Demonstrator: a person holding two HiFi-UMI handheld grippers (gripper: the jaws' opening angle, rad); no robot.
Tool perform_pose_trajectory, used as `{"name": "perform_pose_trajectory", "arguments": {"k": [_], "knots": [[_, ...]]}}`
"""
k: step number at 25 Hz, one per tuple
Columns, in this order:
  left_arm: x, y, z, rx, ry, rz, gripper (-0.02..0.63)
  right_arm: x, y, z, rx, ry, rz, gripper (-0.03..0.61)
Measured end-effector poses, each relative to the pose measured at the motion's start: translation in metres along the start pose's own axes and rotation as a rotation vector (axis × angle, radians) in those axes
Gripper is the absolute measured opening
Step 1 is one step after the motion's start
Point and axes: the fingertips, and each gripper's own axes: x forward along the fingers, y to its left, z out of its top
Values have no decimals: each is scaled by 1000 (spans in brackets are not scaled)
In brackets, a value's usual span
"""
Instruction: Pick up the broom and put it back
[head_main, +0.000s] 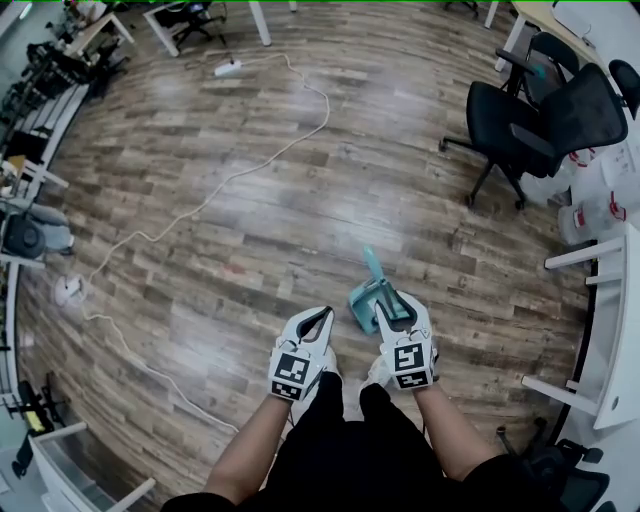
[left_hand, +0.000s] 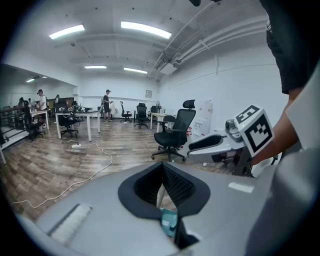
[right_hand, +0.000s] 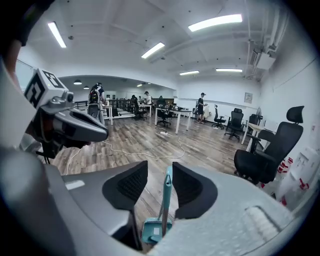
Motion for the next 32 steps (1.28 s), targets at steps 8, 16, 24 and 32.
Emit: {"name": "perform_pose_trajectory", "arguments": {"k": [8, 16, 24, 32], "knots": [[-19, -2, 55, 10, -128, 13, 16, -50, 6, 69, 8, -171, -19, 42], [-45, 15, 98, -5, -256, 55, 15, -74, 0, 109, -25, -291, -24, 2], [-45, -3, 134, 52, -320, 24, 17, -102, -15, 151, -65, -395, -54, 1], [-43, -4, 151, 89, -376, 12, 16, -116, -24, 168, -108, -435, -103, 0]]}}
